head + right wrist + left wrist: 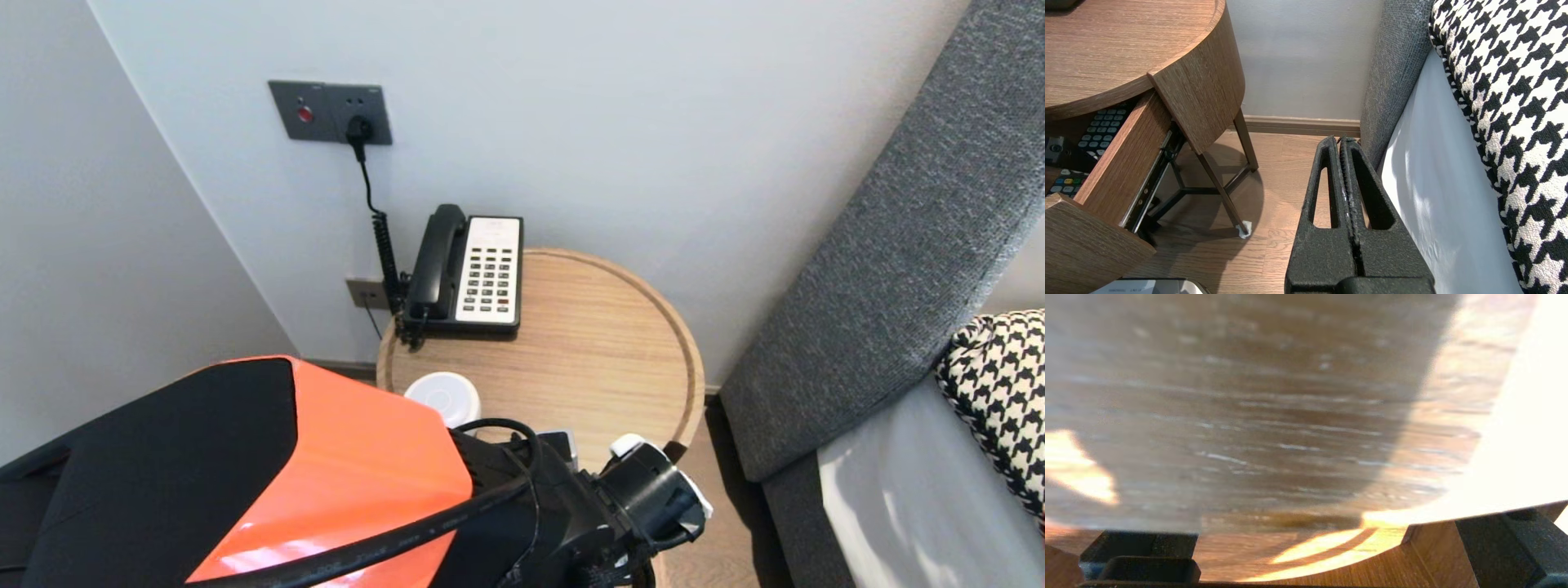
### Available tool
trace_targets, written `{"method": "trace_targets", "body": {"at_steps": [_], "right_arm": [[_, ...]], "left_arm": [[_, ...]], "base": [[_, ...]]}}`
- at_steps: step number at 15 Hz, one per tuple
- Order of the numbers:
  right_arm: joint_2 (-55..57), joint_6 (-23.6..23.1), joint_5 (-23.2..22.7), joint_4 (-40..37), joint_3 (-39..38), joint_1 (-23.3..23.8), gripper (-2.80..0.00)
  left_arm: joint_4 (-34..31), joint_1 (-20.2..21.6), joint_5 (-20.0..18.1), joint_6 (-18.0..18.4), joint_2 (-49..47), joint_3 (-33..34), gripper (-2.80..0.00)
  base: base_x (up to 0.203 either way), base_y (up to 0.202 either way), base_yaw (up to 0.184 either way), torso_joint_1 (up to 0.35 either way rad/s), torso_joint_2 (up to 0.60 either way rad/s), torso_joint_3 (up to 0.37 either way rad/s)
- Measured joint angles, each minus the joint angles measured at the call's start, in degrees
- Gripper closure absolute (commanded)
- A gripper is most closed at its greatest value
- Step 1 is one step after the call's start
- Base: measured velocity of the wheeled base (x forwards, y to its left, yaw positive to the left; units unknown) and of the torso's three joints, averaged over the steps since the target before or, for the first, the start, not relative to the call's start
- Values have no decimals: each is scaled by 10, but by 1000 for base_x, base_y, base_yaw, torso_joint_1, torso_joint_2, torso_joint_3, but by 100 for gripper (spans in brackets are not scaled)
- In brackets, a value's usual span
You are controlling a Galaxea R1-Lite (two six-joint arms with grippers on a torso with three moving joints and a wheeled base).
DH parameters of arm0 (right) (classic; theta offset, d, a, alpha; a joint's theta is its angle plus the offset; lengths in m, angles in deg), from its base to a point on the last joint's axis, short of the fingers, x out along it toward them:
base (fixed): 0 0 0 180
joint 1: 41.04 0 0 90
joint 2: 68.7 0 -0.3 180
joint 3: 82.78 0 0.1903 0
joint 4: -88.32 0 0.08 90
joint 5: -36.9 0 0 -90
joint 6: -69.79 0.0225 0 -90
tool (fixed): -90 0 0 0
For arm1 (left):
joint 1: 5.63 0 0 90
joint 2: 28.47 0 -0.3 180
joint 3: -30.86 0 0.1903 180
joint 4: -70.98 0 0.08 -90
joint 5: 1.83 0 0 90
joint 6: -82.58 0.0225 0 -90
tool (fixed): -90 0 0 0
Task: Take the remote control out of the drawer one by one and place them on the table
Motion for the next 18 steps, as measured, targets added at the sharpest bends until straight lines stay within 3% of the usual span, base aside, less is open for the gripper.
{"method": "trace_targets", "body": {"at_steps": [15, 16, 18], "right_arm": [[0, 0, 0, 0, 0, 0, 0], [0, 0, 0, 0, 0, 0, 0], [0, 0, 0, 0, 0, 0, 0]], "left_arm": [[58, 11, 9, 22, -26, -1, -280], [58, 11, 9, 22, -26, -1, 0], [56, 10, 8, 21, -26, 2, 0]], "base": [[0, 0, 0, 0, 0, 0], [0, 0, 0, 0, 0, 0], [0, 0, 0, 0, 0, 0]]}}
